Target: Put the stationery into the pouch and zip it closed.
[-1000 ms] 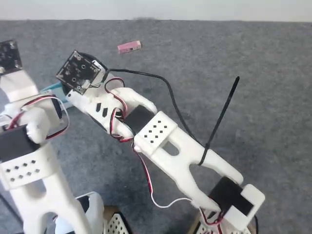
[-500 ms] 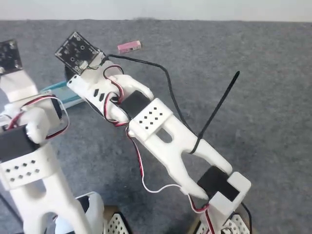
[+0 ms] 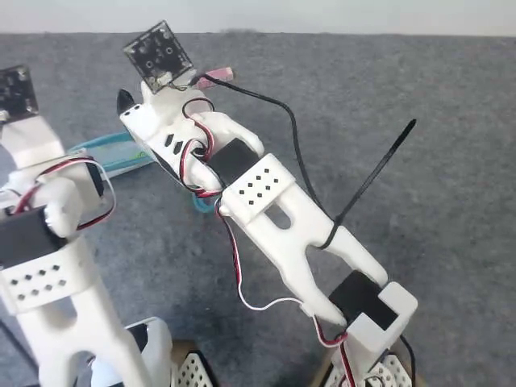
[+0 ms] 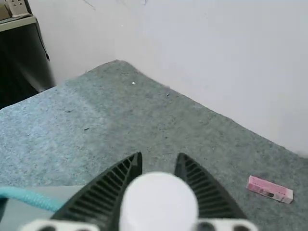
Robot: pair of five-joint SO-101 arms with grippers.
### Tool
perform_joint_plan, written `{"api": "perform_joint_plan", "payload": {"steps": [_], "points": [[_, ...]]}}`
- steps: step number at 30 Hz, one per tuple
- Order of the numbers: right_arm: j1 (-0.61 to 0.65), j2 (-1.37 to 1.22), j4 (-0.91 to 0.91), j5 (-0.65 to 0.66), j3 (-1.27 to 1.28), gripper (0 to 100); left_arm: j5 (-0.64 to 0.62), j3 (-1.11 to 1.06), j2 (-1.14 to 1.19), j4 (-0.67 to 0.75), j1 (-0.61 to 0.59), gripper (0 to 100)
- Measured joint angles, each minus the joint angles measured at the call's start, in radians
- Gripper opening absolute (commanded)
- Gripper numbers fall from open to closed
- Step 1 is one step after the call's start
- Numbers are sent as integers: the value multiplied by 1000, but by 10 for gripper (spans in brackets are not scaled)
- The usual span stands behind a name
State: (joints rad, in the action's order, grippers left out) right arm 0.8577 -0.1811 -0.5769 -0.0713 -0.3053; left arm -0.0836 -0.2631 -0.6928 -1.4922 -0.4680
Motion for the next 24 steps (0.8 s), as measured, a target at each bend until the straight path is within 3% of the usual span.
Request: {"api": "perform_joint_plan", "payload": {"steps": [12,24], "points": [[-2,6,57,-86,20,7,0,0,0,0,-2,12],[87,364,535,12,588,6,0,0,0,0,-2,12]]}}
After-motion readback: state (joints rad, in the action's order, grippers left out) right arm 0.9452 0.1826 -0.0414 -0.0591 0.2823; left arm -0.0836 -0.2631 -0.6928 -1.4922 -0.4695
